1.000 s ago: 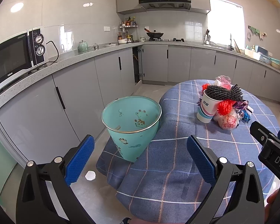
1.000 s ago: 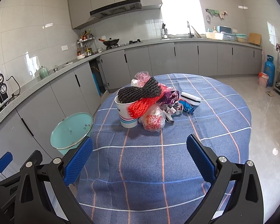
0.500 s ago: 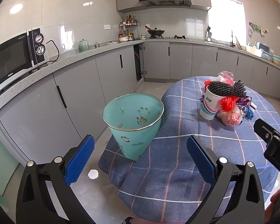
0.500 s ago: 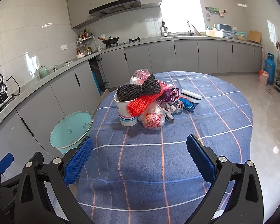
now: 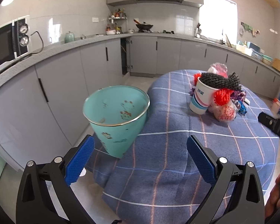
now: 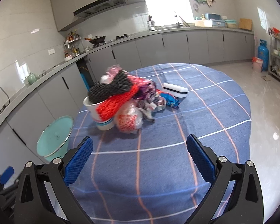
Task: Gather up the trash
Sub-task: 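Grasp the black knitted scrubber with the right tool while the left tool reaches toward the paper cup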
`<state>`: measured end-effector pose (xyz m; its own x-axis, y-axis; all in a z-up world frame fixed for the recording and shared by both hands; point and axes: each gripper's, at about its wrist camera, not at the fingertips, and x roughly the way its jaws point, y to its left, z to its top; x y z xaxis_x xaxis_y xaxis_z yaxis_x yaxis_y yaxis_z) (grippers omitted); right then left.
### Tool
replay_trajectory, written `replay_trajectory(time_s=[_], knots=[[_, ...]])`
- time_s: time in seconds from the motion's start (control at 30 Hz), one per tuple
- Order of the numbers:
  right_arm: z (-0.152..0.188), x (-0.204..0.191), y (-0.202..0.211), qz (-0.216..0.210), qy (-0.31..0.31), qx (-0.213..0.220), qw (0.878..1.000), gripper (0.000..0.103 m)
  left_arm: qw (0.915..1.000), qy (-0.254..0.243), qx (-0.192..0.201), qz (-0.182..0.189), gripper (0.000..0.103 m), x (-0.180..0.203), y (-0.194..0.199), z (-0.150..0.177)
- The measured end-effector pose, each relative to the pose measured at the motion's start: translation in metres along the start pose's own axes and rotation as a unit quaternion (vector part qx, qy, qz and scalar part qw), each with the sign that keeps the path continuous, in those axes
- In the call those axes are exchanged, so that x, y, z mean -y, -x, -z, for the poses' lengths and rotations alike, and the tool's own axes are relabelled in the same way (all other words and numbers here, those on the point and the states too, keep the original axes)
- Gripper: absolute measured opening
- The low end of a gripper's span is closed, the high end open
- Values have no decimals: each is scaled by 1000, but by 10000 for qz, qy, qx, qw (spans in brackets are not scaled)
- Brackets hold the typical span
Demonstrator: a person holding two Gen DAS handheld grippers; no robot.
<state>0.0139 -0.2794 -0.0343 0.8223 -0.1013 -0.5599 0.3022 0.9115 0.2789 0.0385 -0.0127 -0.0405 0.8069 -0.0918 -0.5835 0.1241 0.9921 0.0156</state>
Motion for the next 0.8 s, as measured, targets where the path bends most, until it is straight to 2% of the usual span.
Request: replay_trajectory(time_s=[0.13,0.17,0.2,0.27,0.43,0.63,0.77,0.8], knots=[[-8,7,-18,-55,-60,-59,9999,97,9998,-4,-184,111,97,3,-23,-1],[-9,7,-21,-61,-48,-57,10000,93,9998,-21,-183,119,97,3,-27,-3],[-11,5,-25,-113,-14,-65,9999,84,9998,-43,-154,125,97,4,-31,-4],[-16,-1,-31,-217,87,-103,9997,77,9999,-46,-34,119,97,2,-36,-9],[-41,-12,-47,-488,88,1,9988,77,9995,16,112,295,97,2,-48,-27],[-75,-14,-70,-703,-171,167,9972,77,9987,-165,133,462,97,25,-70,-56],[-85,-16,-94,-848,-264,-57,9960,77,9980,-160,67,609,97,38,-83,-72],[-86,-16,-99,-877,-290,-110,9957,70,9980,-173,73,608,97,40,-84,-74]])
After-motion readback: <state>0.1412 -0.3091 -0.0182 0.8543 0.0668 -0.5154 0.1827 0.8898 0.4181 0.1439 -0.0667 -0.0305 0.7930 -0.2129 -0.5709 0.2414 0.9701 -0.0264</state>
